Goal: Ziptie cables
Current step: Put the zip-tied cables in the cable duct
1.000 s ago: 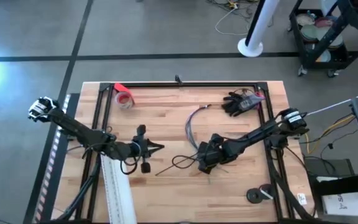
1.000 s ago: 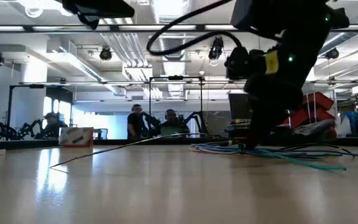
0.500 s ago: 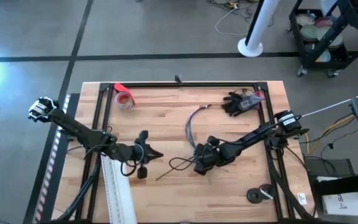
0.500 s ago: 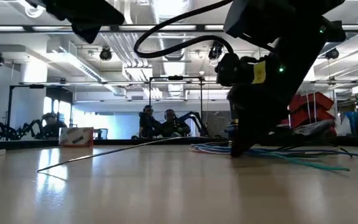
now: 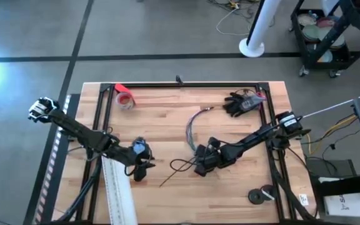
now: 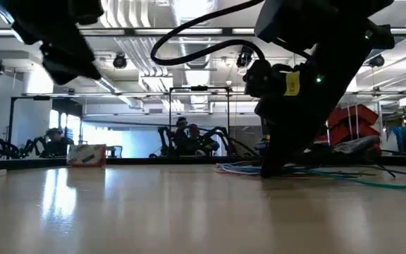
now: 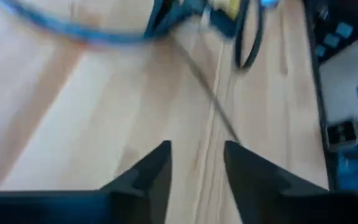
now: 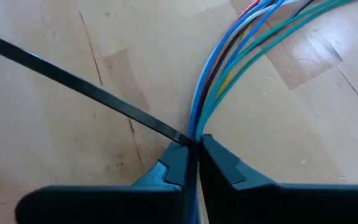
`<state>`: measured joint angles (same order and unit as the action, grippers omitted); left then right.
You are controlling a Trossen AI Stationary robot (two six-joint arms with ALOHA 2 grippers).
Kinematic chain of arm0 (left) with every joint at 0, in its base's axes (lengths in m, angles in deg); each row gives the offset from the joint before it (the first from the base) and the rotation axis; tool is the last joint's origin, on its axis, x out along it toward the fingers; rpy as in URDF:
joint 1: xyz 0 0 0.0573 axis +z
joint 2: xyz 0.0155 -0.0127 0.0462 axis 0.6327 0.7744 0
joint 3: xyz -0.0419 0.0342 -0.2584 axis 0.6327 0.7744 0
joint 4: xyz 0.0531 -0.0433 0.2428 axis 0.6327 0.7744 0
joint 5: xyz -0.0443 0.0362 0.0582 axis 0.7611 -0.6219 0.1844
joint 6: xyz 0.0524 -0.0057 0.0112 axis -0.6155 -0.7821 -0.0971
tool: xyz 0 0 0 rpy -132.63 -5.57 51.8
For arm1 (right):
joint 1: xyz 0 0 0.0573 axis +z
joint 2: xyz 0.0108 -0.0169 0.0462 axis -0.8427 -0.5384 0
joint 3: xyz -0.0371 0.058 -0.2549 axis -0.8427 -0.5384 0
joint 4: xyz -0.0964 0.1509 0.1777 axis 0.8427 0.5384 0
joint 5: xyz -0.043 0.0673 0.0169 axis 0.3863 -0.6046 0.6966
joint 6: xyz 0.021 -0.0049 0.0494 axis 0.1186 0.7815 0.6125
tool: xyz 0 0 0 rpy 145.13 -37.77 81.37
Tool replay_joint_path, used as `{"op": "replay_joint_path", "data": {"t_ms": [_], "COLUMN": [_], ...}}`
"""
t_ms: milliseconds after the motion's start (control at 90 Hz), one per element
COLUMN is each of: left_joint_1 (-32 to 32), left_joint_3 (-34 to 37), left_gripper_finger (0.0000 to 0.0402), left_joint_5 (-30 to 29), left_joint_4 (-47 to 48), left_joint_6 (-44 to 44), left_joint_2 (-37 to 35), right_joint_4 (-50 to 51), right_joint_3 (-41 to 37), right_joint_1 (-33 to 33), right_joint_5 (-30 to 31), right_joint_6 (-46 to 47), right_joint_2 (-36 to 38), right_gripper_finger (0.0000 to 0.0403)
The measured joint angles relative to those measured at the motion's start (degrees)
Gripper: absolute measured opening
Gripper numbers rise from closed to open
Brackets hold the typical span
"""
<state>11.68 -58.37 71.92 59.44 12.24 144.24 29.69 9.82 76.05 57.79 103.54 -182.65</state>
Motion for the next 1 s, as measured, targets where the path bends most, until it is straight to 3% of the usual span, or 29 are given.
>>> {"op": "replay_joint_path", "data": {"t_ms": [189,367,433,556,1000], "left_joint_1": [-0.04,-1.73,-2.35,-4.25,-8.02], "left_joint_3": [-1.97,-2.08,-2.08,-2.08,-1.34], "left_gripper_finger": [0.0188,0.0179,0.0173,0.0165,0.0116], "left_joint_5": [9.81,25.75,29.27,31.4,31.05], "left_joint_4": [4.34,8.63,11.26,14.5,25.59], "left_joint_6": [11.16,22.8,28.57,37.69,50.73], "left_joint_2": [0.01,0.12,0.12,0.02,-0.06], "right_joint_4": [0.03,0.34,0.23,-0.16,-2.74], "right_joint_3": [-0.09,-0.33,-0.61,-1.24,-3.21], "right_joint_1": [1.3,2.24,2.45,2.5,3.41], "right_joint_5": [4.57,5.7,6.15,6.85,7.75], "right_joint_6": [0.74,0.79,0.89,1.67,1.61], "right_joint_2": [-0.11,-0.13,-0.13,-0.11,0.02], "right_gripper_finger": [0.0008,0.0006,0.0006,0.0005,0.0005]}}
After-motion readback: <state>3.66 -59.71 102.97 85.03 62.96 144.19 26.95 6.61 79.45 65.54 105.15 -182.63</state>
